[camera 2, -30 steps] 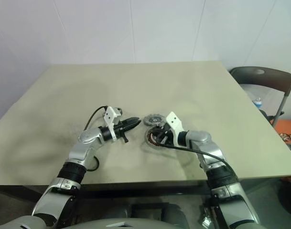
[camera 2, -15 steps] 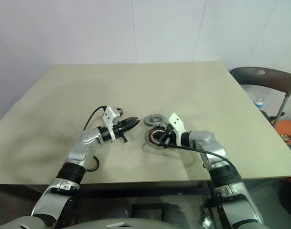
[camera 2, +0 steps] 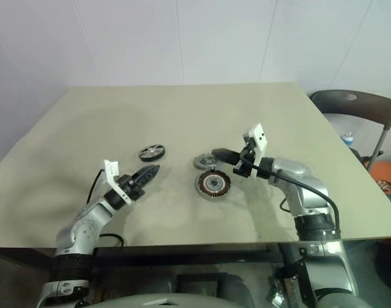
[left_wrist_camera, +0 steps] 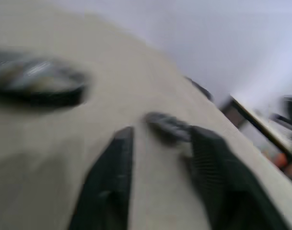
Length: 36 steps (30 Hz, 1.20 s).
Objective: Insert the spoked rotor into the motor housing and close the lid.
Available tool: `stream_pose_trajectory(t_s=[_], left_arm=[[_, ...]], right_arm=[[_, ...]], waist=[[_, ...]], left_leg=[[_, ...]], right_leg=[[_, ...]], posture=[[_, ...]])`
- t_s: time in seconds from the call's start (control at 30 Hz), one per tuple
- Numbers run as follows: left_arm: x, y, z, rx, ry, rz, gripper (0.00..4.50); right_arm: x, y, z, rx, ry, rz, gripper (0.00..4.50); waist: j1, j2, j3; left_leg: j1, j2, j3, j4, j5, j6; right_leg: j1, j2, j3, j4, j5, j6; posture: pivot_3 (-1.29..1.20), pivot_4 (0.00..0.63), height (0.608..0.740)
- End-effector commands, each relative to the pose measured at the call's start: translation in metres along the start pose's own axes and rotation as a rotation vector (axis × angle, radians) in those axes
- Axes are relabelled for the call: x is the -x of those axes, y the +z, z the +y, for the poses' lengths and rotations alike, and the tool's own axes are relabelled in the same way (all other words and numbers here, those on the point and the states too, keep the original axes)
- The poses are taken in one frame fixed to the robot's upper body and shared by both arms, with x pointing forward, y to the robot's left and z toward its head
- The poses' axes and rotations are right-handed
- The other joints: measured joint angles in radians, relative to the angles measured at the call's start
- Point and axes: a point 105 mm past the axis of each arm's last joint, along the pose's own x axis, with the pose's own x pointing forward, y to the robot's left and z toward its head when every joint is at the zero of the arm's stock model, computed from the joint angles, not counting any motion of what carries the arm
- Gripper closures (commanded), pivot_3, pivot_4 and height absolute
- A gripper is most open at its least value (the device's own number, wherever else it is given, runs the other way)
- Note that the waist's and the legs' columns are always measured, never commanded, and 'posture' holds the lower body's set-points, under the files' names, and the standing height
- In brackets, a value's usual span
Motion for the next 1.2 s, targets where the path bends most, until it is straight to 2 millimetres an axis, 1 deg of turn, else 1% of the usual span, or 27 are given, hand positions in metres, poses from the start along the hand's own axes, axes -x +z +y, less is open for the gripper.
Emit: stream_pose_trajectory(t_s=[0.03,0.07,0.2,0.37,0.43,0.53,0.6,0.67,0.77,0.93,1.0,1.07,1.13,1.17,1.2], left_arm=[[-0.011,0.015,0.009,0.110,0.102,-0.061,1.60],[-0.014,0.016,0.010,0.155,0.115,-0.070,1.24],[-0.024,0.025,0.013,0.273,0.151,-0.115,1.24],[-0.048,0.026,0.017,0.374,0.193,-0.092,1.24],[-0.061,0.018,0.023,0.451,0.232,-0.064,1.24],[-0.076,0.006,0.024,0.507,0.264,-0.014,1.24],[-0.085,0.005,0.022,0.531,0.259,-0.016,1.24],[-0.090,0.009,0.023,0.557,0.260,-0.046,1.24],[-0.093,0.014,0.027,0.564,0.274,-0.080,1.86],[-0.093,0.019,0.033,0.568,0.309,-0.103,3.55],[-0.093,0.019,0.034,0.567,0.322,-0.104,4.11],[-0.092,0.017,0.034,0.553,0.320,-0.092,4.11],[-0.092,0.019,0.030,0.529,0.287,-0.088,4.11],[-0.094,0.026,0.019,0.521,0.210,-0.105,4.11],[-0.096,0.034,0.001,0.515,0.096,-0.116,4.11]], right_arm=[[-0.001,0.018,-0.001,0.067,0.013,-0.025,4.50],[-0.002,0.018,-0.001,0.068,0.015,-0.023,4.50],[-0.005,0.016,-0.001,0.069,0.021,-0.011,4.50],[-0.008,0.015,0.003,0.070,0.028,-0.012,4.50],[-0.010,0.015,0.003,0.072,0.024,-0.016,4.50],[-0.011,0.016,0.003,0.075,0.021,-0.019,4.50],[-0.010,0.015,0.002,0.076,0.012,-0.019,4.50],[-0.009,0.014,0.002,0.075,0.003,-0.021,4.50],[-0.008,0.013,0.001,0.072,-0.010,-0.026,4.50],[-0.006,0.009,-0.005,0.075,-0.046,-0.013,4.50],[-0.005,0.008,-0.006,0.076,-0.051,-0.012,4.50],[-0.005,0.008,-0.007,0.077,-0.053,-0.011,4.50],[-0.004,0.010,-0.008,0.080,-0.053,-0.015,4.50],[-0.001,0.014,-0.007,0.081,-0.040,-0.027,4.50],[0.003,0.018,-0.005,0.079,-0.015,-0.039,4.50]], waist=[[0.001,0.000,0.000],[0.000,-0.001,0.000],[-0.002,-0.001,0.000],[-0.002,-0.001,0.000],[0.000,-0.001,0.000],[-0.002,-0.001,0.000],[0.000,-0.001,0.000],[0.000,-0.001,0.000],[-0.002,-0.001,0.000],[-0.003,-0.001,0.000],[-0.004,-0.001,0.000],[-0.005,-0.001,0.000],[-0.005,-0.001,0.000],[-0.005,-0.001,0.000],[-0.006,-0.001,0.000]], left_leg=[[0.000,0.000,0.000,0.000,0.000,0.000],[0.000,0.000,0.000,0.001,0.000,0.000],[0.000,-0.001,0.000,0.002,0.000,0.000],[-0.001,-0.001,0.000,0.002,0.000,0.000],[-0.001,-0.001,0.000,0.002,0.000,0.000],[-0.001,-0.001,0.000,0.003,0.000,0.000],[-0.001,-0.002,0.000,0.003,0.000,0.000],[-0.001,-0.002,0.000,0.003,0.000,0.000],[-0.001,-0.002,0.000,0.003,0.000,0.000],[-0.002,-0.002,0.000,0.001,0.000,0.000],[-0.001,-0.001,0.000,0.001,0.000,-0.001],[-0.001,-0.001,0.000,0.001,0.000,-0.001],[-0.001,-0.001,0.000,0.001,0.000,-0.001],[-0.001,-0.001,0.000,0.001,0.000,-0.001],[-0.001,-0.001,0.000,0.001,0.000,-0.001]], right_leg=[[0.000,0.000,0.000,0.000,0.000,0.000],[0.001,0.000,-0.001,0.000,0.000,0.000],[0.001,0.000,-0.001,0.000,0.000,0.000],[0.000,0.000,-0.001,0.000,0.000,0.000],[0.001,0.000,-0.001,0.000,0.000,0.000],[0.001,0.001,-0.001,0.000,0.000,0.000],[0.001,0.000,-0.001,0.000,0.000,0.000],[0.001,0.000,-0.001,0.000,0.000,0.000],[0.001,0.000,-0.001,0.000,0.000,0.000],[-0.001,-0.001,-0.001,0.000,0.000,0.000],[-0.001,-0.001,-0.001,0.000,0.000,0.000],[-0.001,0.000,-0.001,0.000,0.000,0.000],[0.000,0.000,-0.001,0.000,0.000,0.000],[0.000,0.000,-0.001,0.000,0.000,0.000],[-0.001,0.000,-0.001,0.000,0.000,0.000]], posture=[[0.00,0.000,0.740],[0.00,0.000,0.740],[0.00,0.000,0.740],[0.00,0.000,0.740],[0.00,0.000,0.740],[0.00,0.000,0.740],[0.00,0.000,0.740],[0.00,0.000,0.740],[0.00,0.000,0.740],[0.00,0.000,0.740],[0.00,0.000,0.740],[0.00,0.000,0.740],[0.00,0.000,0.740],[0.00,0.000,0.740],[0.00,0.000,0.740]])
